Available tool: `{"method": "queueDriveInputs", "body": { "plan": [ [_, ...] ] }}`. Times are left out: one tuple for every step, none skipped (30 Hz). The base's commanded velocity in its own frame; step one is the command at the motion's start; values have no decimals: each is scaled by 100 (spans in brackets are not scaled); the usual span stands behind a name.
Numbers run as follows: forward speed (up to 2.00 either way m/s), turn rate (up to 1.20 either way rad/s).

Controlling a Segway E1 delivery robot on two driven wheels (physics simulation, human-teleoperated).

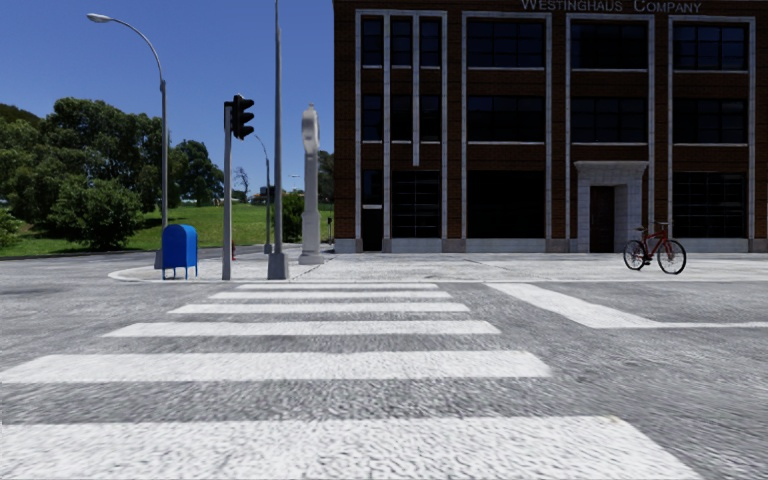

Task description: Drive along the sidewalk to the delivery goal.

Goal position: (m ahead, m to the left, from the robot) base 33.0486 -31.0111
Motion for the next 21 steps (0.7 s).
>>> {"method": "queueDriveInputs", "body": {
  "plan": [
    [125, 0],
    [125, 0],
    [125, 0],
    [125, 0],
    [125, 0],
    [125, 0],
    [125, 0],
    [125, 0],
    [125, 0],
    [125, 0],
    [125, 0],
    [125, 0],
    [125, 0],
    [125, 0],
    [125, 0],
    [125, 0],
    [125, 0],
    [125, 0],
    [125, 0],
    [125, 0],
    [125, 0]
  ]
}}
